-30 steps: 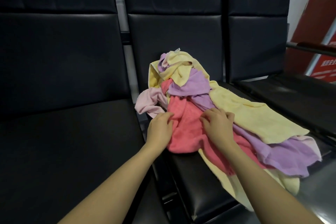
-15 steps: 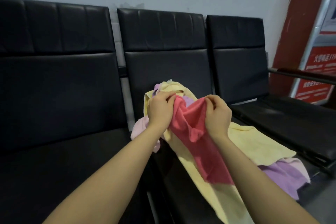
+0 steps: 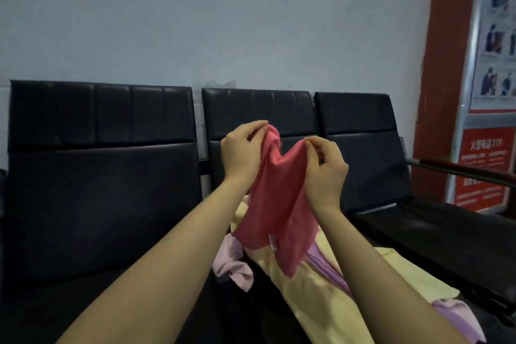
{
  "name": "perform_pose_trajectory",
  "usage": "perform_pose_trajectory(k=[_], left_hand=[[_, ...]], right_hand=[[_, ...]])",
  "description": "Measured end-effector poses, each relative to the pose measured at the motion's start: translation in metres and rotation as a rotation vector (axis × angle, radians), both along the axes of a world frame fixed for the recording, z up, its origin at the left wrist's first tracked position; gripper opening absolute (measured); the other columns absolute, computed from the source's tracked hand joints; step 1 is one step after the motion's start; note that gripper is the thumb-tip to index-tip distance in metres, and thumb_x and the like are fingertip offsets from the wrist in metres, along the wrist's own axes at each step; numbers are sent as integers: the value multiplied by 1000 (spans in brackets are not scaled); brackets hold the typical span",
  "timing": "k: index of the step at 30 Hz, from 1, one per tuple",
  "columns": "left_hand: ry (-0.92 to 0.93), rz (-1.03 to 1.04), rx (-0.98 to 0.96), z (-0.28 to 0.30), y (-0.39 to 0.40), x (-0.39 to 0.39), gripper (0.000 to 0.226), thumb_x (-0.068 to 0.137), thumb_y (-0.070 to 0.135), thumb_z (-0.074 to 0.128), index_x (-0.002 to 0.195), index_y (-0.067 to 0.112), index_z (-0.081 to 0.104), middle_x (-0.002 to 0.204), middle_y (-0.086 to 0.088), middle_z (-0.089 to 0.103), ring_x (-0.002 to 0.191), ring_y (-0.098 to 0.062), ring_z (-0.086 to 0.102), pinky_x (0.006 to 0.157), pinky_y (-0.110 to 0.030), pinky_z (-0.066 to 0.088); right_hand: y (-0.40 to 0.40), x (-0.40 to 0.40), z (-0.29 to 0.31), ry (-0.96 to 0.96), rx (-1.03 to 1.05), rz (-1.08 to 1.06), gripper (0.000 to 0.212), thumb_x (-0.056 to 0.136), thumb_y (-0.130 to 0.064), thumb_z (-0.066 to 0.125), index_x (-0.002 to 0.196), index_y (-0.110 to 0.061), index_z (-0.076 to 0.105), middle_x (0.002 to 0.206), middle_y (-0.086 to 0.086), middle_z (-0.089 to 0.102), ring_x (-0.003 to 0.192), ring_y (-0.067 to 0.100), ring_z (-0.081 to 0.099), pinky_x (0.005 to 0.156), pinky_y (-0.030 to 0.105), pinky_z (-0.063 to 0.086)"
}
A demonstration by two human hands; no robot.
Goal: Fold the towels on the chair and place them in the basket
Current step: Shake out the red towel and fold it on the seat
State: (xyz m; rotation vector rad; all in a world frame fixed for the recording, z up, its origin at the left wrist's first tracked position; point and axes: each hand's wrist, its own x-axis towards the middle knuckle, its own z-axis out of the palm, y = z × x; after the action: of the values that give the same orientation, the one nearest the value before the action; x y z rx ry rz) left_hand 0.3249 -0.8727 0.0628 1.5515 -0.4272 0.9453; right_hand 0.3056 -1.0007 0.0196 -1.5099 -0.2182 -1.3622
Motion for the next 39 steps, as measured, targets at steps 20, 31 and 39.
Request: perform_pose_trajectory(k=[20, 31, 39], left_hand=[[357, 406, 215, -148, 195, -161, 12, 93, 17, 58, 96, 19, 69, 98, 5, 63, 93, -11, 60, 85, -30, 48], [678, 481, 886, -231, 198, -160, 30, 94, 42, 50, 110, 26, 68, 118, 4, 61, 109, -17, 55, 96, -35, 29], [819, 415, 1239, -269, 206, -137, 45, 100, 49, 27, 134, 29, 49, 145, 3, 43, 136, -18, 34, 106, -40, 19]], right_hand=[[154, -119, -136, 464, -341, 631, 9, 86, -3, 67, 81, -9, 72, 73, -7, 66, 68, 2, 60, 66, 18, 48], [125, -104, -212, 866, -614, 352, 10, 85, -27, 68, 93, -24, 70, 85, -12, 65, 87, 14, 61, 92, 37, 40], [134, -100, -240, 1083, -1021, 278, 43, 99, -47, 40, 139, -33, 48, 152, -13, 37, 140, 7, 29, 113, 46, 6]])
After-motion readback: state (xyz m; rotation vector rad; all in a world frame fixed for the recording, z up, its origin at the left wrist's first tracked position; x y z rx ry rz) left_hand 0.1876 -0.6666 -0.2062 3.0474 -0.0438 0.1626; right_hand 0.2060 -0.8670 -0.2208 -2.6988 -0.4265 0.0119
